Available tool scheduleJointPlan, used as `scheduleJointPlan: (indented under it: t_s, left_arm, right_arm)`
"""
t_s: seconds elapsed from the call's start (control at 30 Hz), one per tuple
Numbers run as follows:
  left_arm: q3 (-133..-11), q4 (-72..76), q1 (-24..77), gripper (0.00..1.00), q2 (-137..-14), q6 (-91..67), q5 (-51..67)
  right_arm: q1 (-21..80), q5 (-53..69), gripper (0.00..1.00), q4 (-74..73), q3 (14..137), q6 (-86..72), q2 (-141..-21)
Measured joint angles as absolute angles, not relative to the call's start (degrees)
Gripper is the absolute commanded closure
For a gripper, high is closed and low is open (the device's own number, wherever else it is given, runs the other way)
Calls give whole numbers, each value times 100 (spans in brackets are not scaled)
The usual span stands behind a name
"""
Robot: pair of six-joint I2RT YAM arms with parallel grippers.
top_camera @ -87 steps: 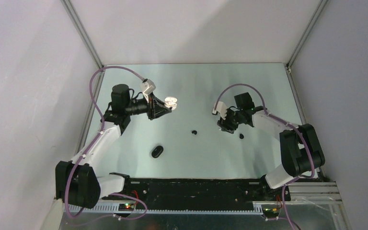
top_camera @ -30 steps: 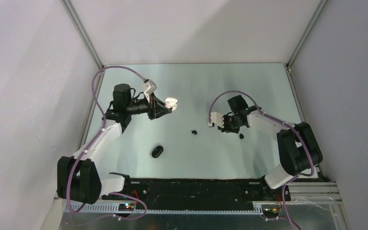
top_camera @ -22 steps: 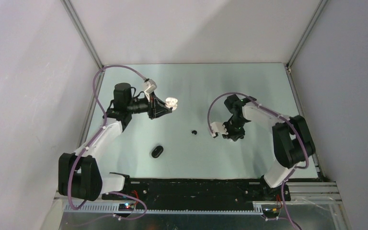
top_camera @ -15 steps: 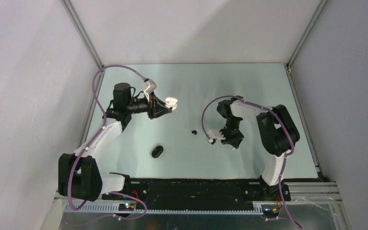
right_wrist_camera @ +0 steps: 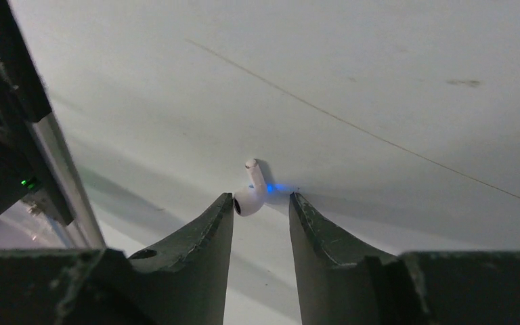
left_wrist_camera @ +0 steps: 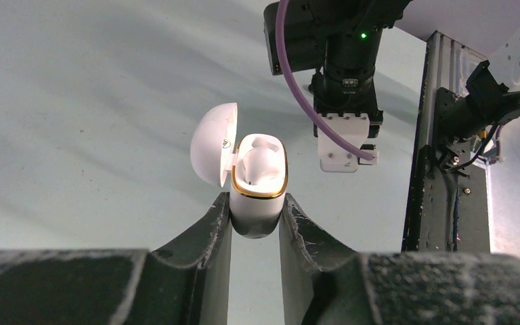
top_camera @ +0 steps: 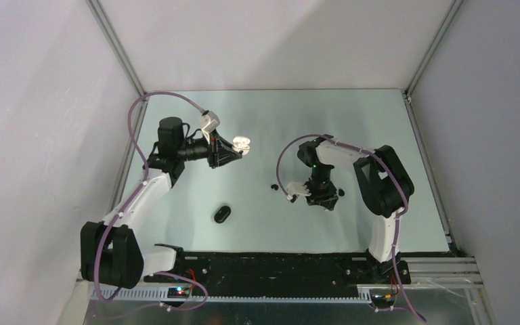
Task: Insert the wireless bluetooth earbuds into the charging case
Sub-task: Adjust the earbud at the center of the board.
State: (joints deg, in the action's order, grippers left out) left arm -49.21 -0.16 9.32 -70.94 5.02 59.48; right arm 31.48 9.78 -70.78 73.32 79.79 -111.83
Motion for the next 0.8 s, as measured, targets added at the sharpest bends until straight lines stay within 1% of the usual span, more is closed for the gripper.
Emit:
scheduleJointPlan:
  t_s: [0.2,0.33,0.47,0.53,0.6,0.73,0.8]
  left_arm:
    - [-4921,-16,923,100,-7100,499,5951]
    - [-4921,-16,921,100,-7129,499,5951]
    - [-4921,-19,921,100,-7166,497,5955]
    - [-4925,-16,921,100,-7199,495,5955]
    - [-4939,-19,921,100,-7236,489,5955]
    - [-4984,-23,919,100,-7260,456,5948]
    - [-5030,-47,917,100,-7260,460,5937]
  right_arm:
    - [2943,1219,57,-6501,7341,7623,-10879]
    - [2676,1518,57,-6333,7347,7004,-10490]
    - [2150,2056,60,-5955,7251,5977,-9915]
    - [1890,2211,64,-5736,7148,5577,-9668]
    - [1669,2287,65,-5524,7024,5238,-9513]
    - [1555,2294,64,-4967,6464,4689,-9282]
    - [1551,2237,61,-4683,6027,4379,-9043]
